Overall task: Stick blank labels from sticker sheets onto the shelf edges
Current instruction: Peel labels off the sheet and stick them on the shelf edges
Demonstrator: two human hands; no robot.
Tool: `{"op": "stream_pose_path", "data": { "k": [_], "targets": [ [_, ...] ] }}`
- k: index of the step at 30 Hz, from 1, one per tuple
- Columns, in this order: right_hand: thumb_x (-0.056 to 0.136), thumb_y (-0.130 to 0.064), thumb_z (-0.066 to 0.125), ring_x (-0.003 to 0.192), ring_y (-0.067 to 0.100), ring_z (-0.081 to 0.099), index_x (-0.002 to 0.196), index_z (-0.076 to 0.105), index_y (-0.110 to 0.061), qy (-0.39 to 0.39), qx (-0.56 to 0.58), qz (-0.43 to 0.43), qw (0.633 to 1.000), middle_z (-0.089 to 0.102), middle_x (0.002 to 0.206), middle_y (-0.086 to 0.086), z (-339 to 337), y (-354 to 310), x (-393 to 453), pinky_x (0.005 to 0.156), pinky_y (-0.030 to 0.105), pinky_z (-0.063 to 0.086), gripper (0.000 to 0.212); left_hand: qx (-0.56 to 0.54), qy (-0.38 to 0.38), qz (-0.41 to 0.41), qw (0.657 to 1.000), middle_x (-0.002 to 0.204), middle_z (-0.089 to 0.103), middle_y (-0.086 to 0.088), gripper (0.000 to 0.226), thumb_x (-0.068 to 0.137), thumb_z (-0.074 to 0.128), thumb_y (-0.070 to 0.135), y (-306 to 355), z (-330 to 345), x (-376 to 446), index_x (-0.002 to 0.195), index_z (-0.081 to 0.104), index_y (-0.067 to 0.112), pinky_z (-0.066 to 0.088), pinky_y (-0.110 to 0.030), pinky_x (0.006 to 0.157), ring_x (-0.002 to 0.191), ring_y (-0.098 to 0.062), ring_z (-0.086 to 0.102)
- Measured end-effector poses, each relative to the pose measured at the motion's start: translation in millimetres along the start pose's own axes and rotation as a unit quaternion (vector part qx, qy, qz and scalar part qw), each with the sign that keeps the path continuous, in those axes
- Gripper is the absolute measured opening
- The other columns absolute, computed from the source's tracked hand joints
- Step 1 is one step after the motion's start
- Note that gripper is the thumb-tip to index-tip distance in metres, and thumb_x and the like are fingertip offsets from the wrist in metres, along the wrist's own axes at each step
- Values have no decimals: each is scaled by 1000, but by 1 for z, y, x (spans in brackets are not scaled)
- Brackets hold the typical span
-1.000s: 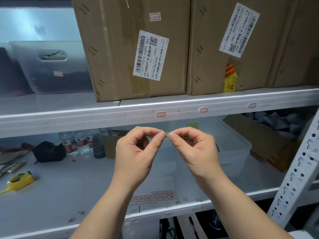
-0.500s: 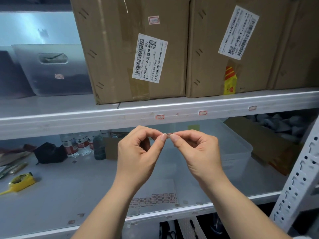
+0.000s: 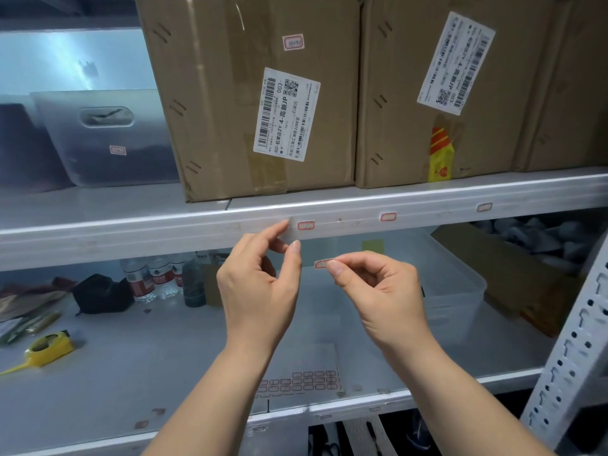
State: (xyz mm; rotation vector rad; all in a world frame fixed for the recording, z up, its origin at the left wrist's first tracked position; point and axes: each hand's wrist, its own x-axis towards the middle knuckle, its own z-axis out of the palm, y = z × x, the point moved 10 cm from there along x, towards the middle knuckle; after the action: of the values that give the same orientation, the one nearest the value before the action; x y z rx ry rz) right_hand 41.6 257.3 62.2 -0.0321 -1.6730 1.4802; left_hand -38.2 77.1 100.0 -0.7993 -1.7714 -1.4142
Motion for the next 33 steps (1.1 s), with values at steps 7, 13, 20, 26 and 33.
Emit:
{"op": "stream_pose_path", "data": {
  "k": [7,13,20,26,33],
  "targets": [
    [87,-9,78,71,13,69,82,82,-20,-15,4,8,1000,80,78,1,-2,0,0,70,27,58,13,-1,2,-29,1000,87,69,21,18,90,76,22,-2,7,3,107,78,28,45,-14,62,64,-12,58],
    [87,-9,79,70,30,71,80,82,-22,-13,1,9,1000,81,79,3,-5,3,0,71,32,57,15,-23,16,-84,996,80,71,13,6,90,76,31,-8,10,8,89,76,37,51,-28,62,62,-8,59],
    [87,-11,79,69,11,68,78,82,-31,-20,4,12,1000,80,76,-6,-7,3,1,69,23,56,22,26,31,-74,996,77,69,14,11,90,77,39,-4,11,12,82,75,32,51,-30,63,67,-5,62],
    [87,-10,79,68,10,68,76,82,-33,-18,6,13,1000,80,74,-10,-9,4,1,67,21,56,27,76,12,1,997,80,66,15,14,94,72,40,9,15,9,84,72,30,50,-31,58,61,-5,58],
    [87,-11,79,69,14,68,78,81,-26,-10,-3,14,1000,80,76,-1,-9,5,3,68,27,57,18,88,-6,21,996,85,67,13,14,96,71,37,12,18,7,87,69,27,49,-33,55,57,-5,56]
  ]
}}
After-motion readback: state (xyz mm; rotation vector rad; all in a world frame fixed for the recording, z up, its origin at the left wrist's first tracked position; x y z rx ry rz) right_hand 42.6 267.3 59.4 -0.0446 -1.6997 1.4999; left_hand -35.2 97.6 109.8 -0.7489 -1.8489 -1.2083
